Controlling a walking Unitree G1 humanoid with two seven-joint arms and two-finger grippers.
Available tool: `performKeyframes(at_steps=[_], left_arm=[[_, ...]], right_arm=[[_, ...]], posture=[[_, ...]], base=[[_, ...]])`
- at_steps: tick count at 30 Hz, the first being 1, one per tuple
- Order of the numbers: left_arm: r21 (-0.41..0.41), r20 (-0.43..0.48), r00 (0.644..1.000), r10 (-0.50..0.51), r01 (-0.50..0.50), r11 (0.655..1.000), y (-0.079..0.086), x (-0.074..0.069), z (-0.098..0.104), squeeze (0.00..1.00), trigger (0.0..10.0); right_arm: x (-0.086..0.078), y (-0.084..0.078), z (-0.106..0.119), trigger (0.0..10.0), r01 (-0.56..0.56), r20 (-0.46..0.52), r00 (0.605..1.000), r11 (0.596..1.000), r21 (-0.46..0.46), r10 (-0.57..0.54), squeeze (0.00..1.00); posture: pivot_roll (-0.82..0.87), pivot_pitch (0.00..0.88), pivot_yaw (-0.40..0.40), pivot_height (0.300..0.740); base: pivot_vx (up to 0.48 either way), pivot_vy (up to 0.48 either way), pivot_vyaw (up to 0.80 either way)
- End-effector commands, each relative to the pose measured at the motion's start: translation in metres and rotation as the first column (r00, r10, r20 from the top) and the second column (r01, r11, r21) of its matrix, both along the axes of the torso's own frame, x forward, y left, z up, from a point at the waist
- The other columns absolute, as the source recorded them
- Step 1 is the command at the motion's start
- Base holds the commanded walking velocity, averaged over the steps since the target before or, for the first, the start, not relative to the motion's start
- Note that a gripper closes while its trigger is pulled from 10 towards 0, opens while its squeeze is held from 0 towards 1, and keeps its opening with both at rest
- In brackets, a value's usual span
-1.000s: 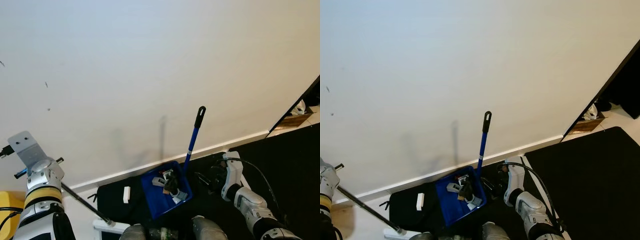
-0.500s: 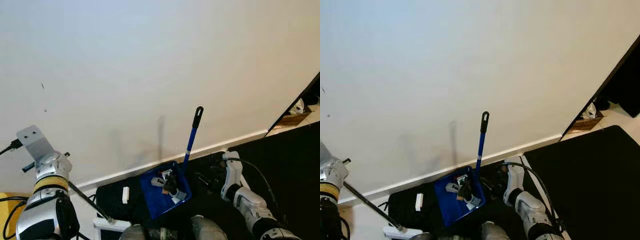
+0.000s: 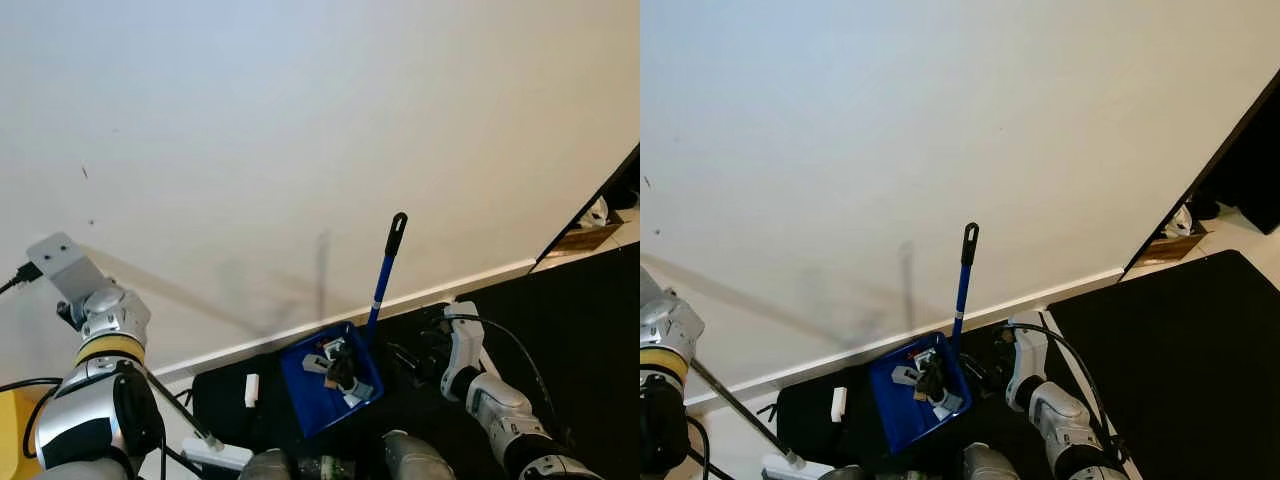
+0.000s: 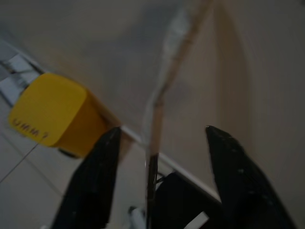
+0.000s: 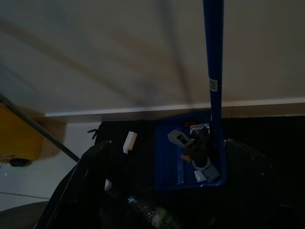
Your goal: Sweep floor
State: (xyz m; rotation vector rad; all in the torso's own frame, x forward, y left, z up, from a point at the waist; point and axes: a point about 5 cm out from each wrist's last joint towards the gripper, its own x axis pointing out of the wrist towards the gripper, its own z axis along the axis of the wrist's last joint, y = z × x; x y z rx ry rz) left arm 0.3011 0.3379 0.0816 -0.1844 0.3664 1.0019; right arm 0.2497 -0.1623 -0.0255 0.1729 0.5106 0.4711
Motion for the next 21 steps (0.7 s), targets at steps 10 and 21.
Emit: performKeyframes(at_steps=[10,21], left_arm=[[0.250,0.014,0.995,-0.104,0.097,0.963,0.022,-0.021,0.012,0.00,10.0],[0.229,-0.192,0.708,-0.680,0.706,0.671,-0.021,-0.111,-0.045,0.00,10.0]], right_arm=[[-0.004,-0.001,-0.001,10.0,0.004,0.003,1.000,1.000,0.009,-0.004,0.00],[-0.007,-0.005,-0.002,10.0,0.012,0.008,1.000,1.000,0.009,-0.012,0.00]], posture=[[0.05,0.105,0.016,0.740],[0.09,0.118,0.007,0.740]], base=[[0.000,0.000,0.00],[0.000,0.000,0.00]])
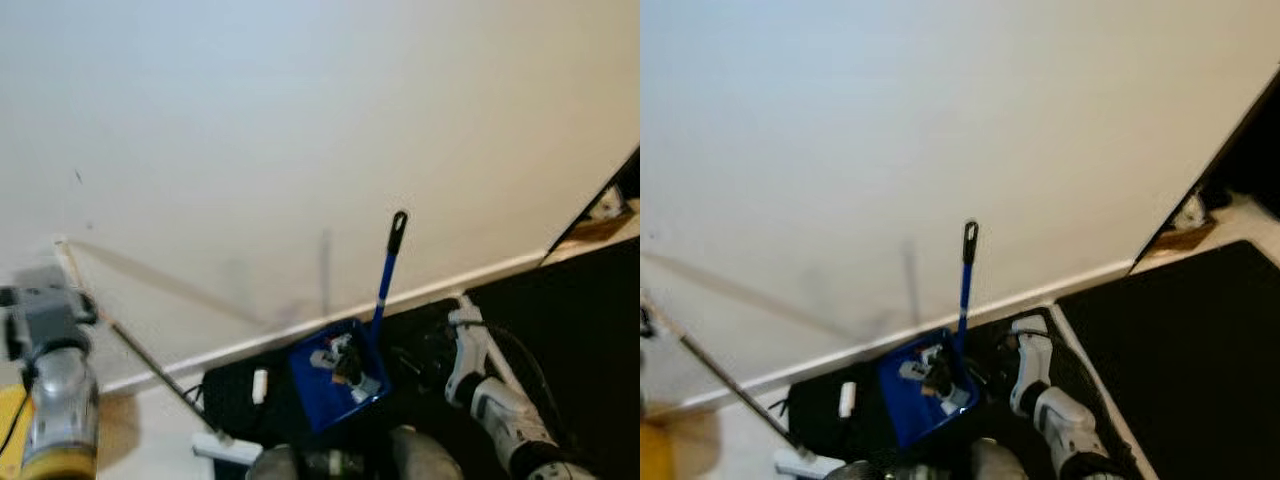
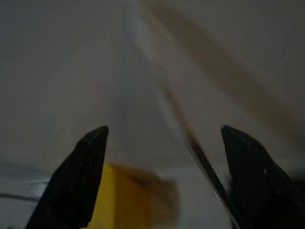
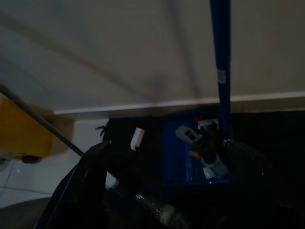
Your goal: Sweep floor
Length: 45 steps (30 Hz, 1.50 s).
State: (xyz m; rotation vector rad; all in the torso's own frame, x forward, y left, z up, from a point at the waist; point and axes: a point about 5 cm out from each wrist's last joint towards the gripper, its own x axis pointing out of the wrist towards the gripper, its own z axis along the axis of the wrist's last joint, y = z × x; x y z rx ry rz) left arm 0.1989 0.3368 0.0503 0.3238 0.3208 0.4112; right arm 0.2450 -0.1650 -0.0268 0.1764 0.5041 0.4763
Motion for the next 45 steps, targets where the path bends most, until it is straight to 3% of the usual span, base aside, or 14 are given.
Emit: performKeyframes(at_steps=[1,4,8,13,16,18,23,26,29,32,36,41,43,45], left_arm=[[-0.111,-0.021,0.990,-0.141,0.138,0.984,-0.027,-0.015,-0.022,0.00,10.0],[-0.116,-0.055,0.974,-0.221,0.213,0.970,-0.050,-0.025,-0.041,0.00,10.0],[-0.112,-0.067,0.950,-0.304,0.295,0.949,-0.082,-0.016,-0.054,0.00,10.0],[-0.150,-0.065,0.947,-0.313,0.301,0.942,-0.090,-0.011,-0.056,0.00,10.0],[-0.097,-0.156,0.872,-0.464,0.454,0.886,-0.097,-0.017,-0.060,0.00,10.0],[-0.069,-0.161,0.861,-0.482,0.478,0.876,-0.097,-0.015,-0.058,0.00,10.0],[0.079,-0.062,0.866,-0.496,0.500,0.862,-0.093,0.027,-0.028,0.00,10.0],[0.026,-0.044,0.856,-0.514,0.516,0.856,-0.098,0.035,-0.026,0.00,10.0],[-0.015,-0.077,0.808,-0.584,0.585,0.811,-0.109,0.036,-0.037,0.00,10.0],[-0.157,-0.066,0.853,-0.518,0.504,0.849,-0.121,0.040,-0.052,0.00,10.0],[-0.189,-0.100,0.865,-0.492,0.469,0.863,-0.126,0.028,-0.067,0.00,10.0],[-0.163,-0.117,0.906,-0.407,0.387,0.908,-0.112,0.018,-0.073,0.00,10.0],[-0.200,-0.063,0.974,-0.218,0.202,0.959,-0.095,0.018,-0.071,0.00,10.0],[-0.222,-0.056,0.985,-0.162,0.146,0.964,-0.091,0.017,-0.072,0.00,10.0]], right_arm=[[-0.002,-0.003,0.000,10.0,0.020,0.005,1.000,1.000,0.001,-0.020,0.00],[0.000,-0.005,0.000,10.0,0.045,0.009,0.999,0.999,-0.001,-0.045,0.00],[0.006,-0.012,0.003,10.0,0.135,0.018,0.991,0.991,0.001,-0.135,0.00],[0.008,-0.014,0.005,10.0,0.171,0.034,0.985,0.985,-0.011,-0.171,0.00],[0.009,-0.018,0.007,10.0,0.232,0.077,0.971,0.971,-0.051,-0.228,0.00],[0.009,-0.019,0.007,10.0,0.240,0.080,0.969,0.969,-0.052,-0.235,0.00],[0.011,-0.016,0.007,10.0,0.200,0.054,0.979,0.979,-0.037,-0.198,0.00],[0.012,-0.015,0.007,10.0,0.185,0.047,0.982,0.982,-0.033,-0.183,0.00],[0.013,-0.014,0.007,10.0,0.178,0.043,0.983,0.984,-0.031,-0.176,0.00],[0.014,-0.013,0.007,10.0,0.175,0.041,0.984,0.984,-0.034,-0.174,0.00],[0.014,-0.013,0.007,10.0,0.192,0.050,0.981,0.981,-0.043,-0.189,0.00],[0.012,-0.013,0.007,10.0,0.198,0.082,0.978,0.976,-0.086,-0.191,0.00],[0.000,-0.006,0.001,10.0,0.095,0.091,0.992,0.986,-0.137,-0.083,0.00],[-0.004,-0.004,-0.002,10.0,0.070,0.083,0.995,0.987,-0.141,-0.059,0.00]], posture=[[0.09,0.118,0.005,0.740],[0.09,0.115,-0.001,0.740],[0.07,0.117,-0.018,0.740],[0.06,0.115,-0.014,0.740],[0.05,0.121,-0.011,0.740],[0.05,0.121,-0.011,0.740],[0.05,0.114,-0.012,0.740],[0.04,0.110,-0.013,0.740],[0.04,0.113,-0.024,0.740],[0.02,0.112,-0.019,0.740],[0.01,0.109,-0.012,0.740],[0.01,0.099,-0.006,0.740],[0.01,0.081,-0.002,0.740],[0.01,0.081,-0.002,0.740]], base=[[0.000,0.000,0.00],[0.000,0.000,0.00],[0.000,0.000,0.00],[0.000,0.000,0.00],[0.000,0.000,0.00],[0.000,0.000,0.00],[0.000,0.000,0.00],[0.000,0.000,0.00],[0.000,0.000,0.00],[0.000,0.000,0.00],[0.000,0.000,0.00],[0.000,0.000,0.00],[0.000,0.000,0.00],[0.000,0.000,0.00]])
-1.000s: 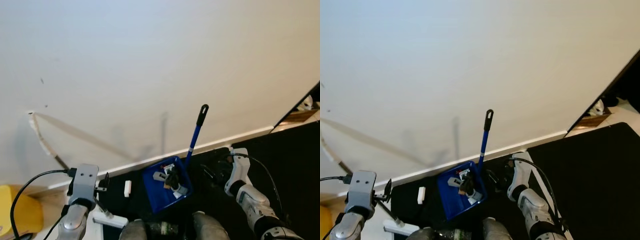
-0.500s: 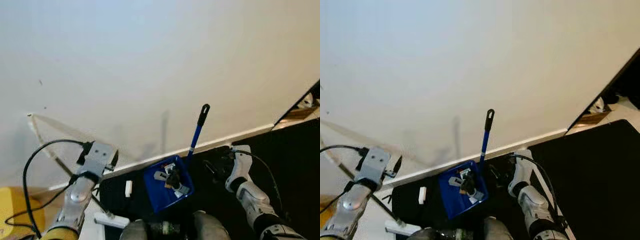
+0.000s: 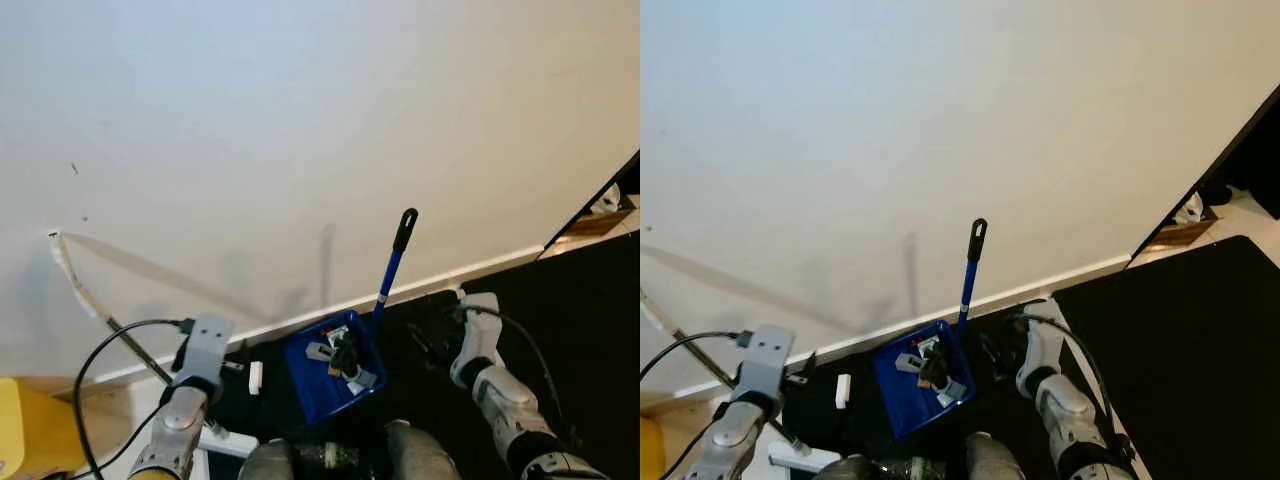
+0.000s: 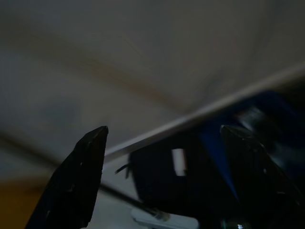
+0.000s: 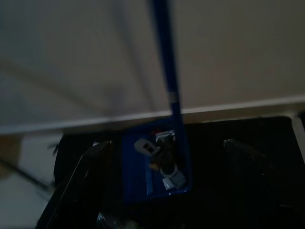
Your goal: Sweep floor
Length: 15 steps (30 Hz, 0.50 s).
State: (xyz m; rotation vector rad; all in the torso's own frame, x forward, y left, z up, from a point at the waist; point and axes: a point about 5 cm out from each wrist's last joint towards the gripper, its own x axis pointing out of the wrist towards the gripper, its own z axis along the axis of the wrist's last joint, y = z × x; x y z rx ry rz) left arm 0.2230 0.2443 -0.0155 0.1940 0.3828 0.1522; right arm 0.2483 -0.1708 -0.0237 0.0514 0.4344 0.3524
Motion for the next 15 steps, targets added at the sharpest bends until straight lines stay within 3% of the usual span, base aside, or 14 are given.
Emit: performKeyframes(at_steps=[1,4,6,11,15], left_arm=[[-0.026,-0.019,0.999,0.045,-0.046,0.999,-0.002,-0.008,-0.008,0.00,10.0],[-0.011,-0.026,1.000,0.011,-0.011,1.000,-0.007,-0.011,-0.010,0.00,10.0],[-0.010,-0.037,0.999,-0.006,0.005,1.000,-0.013,-0.021,-0.017,0.00,10.0],[-0.061,-0.046,0.994,0.103,-0.106,0.992,-0.008,-0.030,-0.024,0.00,10.0],[-0.035,-0.053,0.994,0.091,-0.093,0.995,-0.009,-0.033,-0.026,0.00,10.0]], right_arm=[[-0.008,0.001,-0.006,10.0,-0.022,-0.022,1.000,1.000,-0.005,0.022,0.00],[-0.010,0.000,-0.008,10.0,-0.005,-0.031,0.999,1.000,0.006,0.005,0.00],[-0.011,-0.003,-0.009,10.0,0.053,-0.049,0.998,0.997,0.061,-0.050,0.00],[-0.016,-0.005,-0.013,10.0,0.078,-0.066,0.995,0.994,0.073,-0.073,0.00],[-0.019,-0.003,-0.016,10.0,0.075,-0.081,0.994,0.995,0.068,-0.070,0.00]], posture=[[0.00,0.060,0.002,0.740],[0.00,0.054,0.002,0.740],[0.00,0.006,-0.001,0.740],[0.00,0.000,-0.002,0.740],[0.00,0.000,0.000,0.740]], base=[[0.000,0.000,0.00],[0.000,0.000,0.00],[0.000,0.000,0.00],[0.000,0.000,0.00],[0.000,0.000,0.00]])
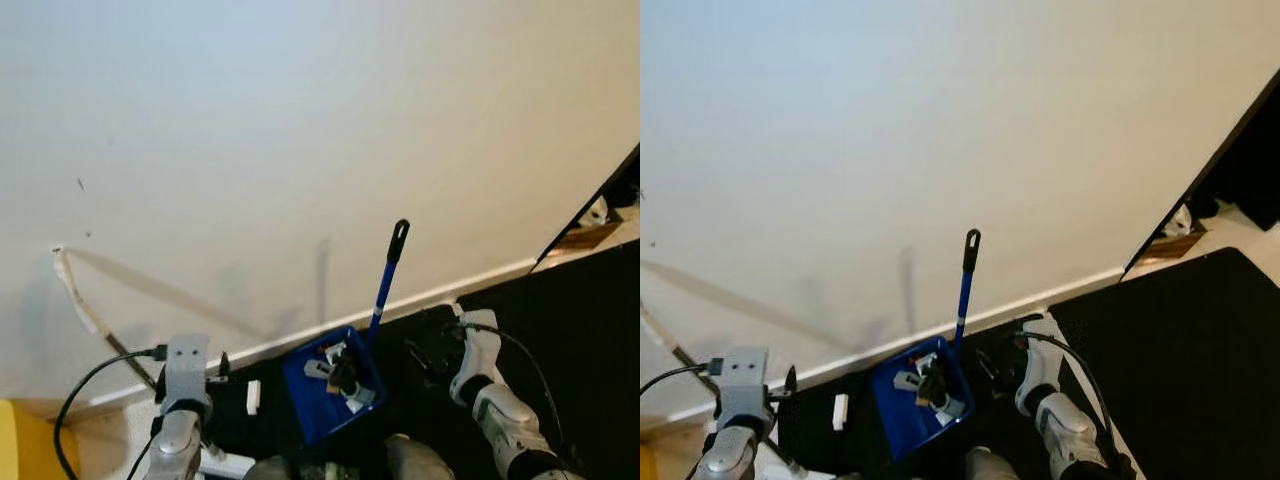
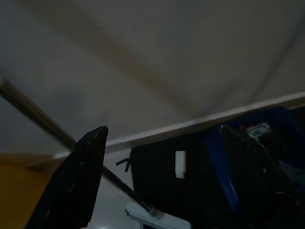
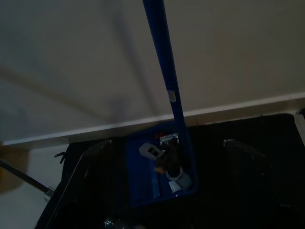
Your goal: Sweep floor
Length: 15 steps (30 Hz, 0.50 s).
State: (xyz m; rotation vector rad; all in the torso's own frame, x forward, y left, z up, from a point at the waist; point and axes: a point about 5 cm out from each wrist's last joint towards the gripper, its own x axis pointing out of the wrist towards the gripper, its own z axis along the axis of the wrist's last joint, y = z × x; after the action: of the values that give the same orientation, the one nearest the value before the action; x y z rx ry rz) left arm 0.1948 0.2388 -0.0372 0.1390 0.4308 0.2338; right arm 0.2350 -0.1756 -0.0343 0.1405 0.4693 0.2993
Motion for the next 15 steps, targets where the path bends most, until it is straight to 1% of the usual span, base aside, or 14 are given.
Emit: performKeyframes(at_steps=[1,6,7,8,9,11,12,15], left_arm=[[0.009,-0.017,1.000,-0.009,0.009,1.000,-0.004,-0.005,-0.005,0.00,10.0],[0.033,-0.026,0.999,-0.034,0.035,0.999,-0.007,-0.006,-0.006,0.00,10.0],[0.040,-0.031,0.998,-0.054,0.055,0.998,-0.009,-0.007,-0.007,0.00,10.0],[0.040,-0.041,0.996,-0.076,0.077,0.996,-0.012,-0.008,-0.008,0.00,10.0],[0.040,-0.041,0.996,-0.076,0.077,0.996,-0.012,-0.008,-0.008,0.00,10.0],[0.035,-0.058,0.991,-0.118,0.120,0.992,-0.017,-0.012,-0.012,0.00,10.0],[0.040,-0.063,0.989,-0.131,0.133,0.990,-0.018,-0.014,-0.013,0.00,10.0],[0.030,-0.056,0.992,-0.117,0.119,0.992,-0.018,-0.016,-0.013,0.00,10.0]], right_arm=[[-0.006,0.002,-0.005,10.0,0.000,-0.029,1.000,1.000,0.001,0.000,0.00],[-0.009,0.003,-0.007,10.0,-0.002,-0.036,0.999,1.000,-0.001,0.002,0.00],[-0.010,0.004,-0.008,10.0,-0.003,-0.036,0.999,1.000,-0.001,0.003,0.00],[-0.011,0.008,-0.009,10.0,-0.020,-0.036,0.999,1.000,0.002,0.020,0.00],[-0.011,0.008,-0.009,10.0,-0.020,-0.036,0.999,1.000,0.002,0.020,0.00],[-0.013,0.015,-0.010,10.0,-0.046,-0.032,0.998,0.999,0.005,0.046,0.00],[-0.013,0.015,-0.010,10.0,-0.041,-0.030,0.999,0.999,0.012,0.041,0.00],[-0.013,0.012,-0.009,10.0,-0.011,-0.023,1.000,1.000,0.025,0.012,0.00]], posture=[[0.00,0.000,0.000,0.740],[0.00,0.000,-0.004,0.740],[0.00,0.000,-0.006,0.740],[0.01,0.000,-0.006,0.740],[0.01,0.000,-0.006,0.740],[0.01,0.000,-0.005,0.740],[0.01,0.000,-0.007,0.740],[0.01,0.000,-0.011,0.740]], base=[[0.000,0.000,0.00],[0.000,0.000,0.00],[0.000,0.000,0.00],[0.000,0.000,0.00],[0.000,0.000,0.00],[0.000,0.000,0.00],[0.000,0.000,0.00],[0.000,0.000,0.00]])
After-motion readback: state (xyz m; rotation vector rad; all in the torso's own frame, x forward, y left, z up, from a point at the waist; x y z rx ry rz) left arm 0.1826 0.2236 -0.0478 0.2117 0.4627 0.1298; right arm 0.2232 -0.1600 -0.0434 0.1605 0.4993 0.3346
